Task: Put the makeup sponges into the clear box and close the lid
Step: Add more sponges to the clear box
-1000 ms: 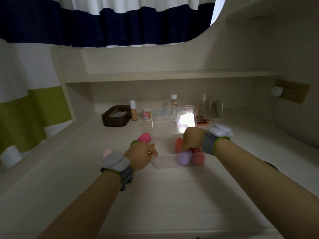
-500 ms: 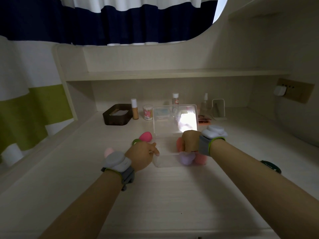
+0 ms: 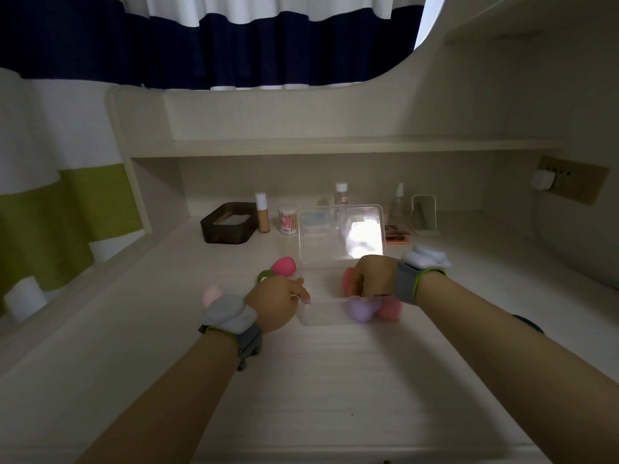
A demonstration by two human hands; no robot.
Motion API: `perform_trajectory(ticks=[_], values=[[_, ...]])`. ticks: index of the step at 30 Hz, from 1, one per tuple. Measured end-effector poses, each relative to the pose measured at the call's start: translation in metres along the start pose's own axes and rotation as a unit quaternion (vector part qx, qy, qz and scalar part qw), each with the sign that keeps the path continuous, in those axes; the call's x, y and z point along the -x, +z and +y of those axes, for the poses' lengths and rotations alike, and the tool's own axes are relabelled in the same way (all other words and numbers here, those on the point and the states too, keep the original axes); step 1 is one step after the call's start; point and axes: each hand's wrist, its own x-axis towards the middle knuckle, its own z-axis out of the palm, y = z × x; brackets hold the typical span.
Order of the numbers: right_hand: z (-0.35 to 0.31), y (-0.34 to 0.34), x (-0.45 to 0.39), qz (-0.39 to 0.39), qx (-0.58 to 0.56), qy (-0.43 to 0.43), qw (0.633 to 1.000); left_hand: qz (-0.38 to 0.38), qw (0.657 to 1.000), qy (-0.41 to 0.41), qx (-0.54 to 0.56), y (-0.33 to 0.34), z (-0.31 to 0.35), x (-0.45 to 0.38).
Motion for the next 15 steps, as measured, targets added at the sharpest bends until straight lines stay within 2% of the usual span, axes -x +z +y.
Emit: perform_trajectory(ticks=[8, 12, 15], values=[[-0.005, -0.003, 0.004, 0.021, -0.022, -0.013, 0.999, 0.009, 1.000, -0.002, -0.005, 0.000, 0.001, 0.001], [-0.012, -0.012, 0.003, 0.026, -0.005, 0.053, 0.998, -0.001, 1.000, -0.004, 0.005, -0.002, 0.001, 0.002], [-0.016, -0.018, -0.002, 0.092, -0.005, 0.035, 0.995, 0.004, 1.000, 0.002, 0.013, -0.003, 0.000, 0.005]])
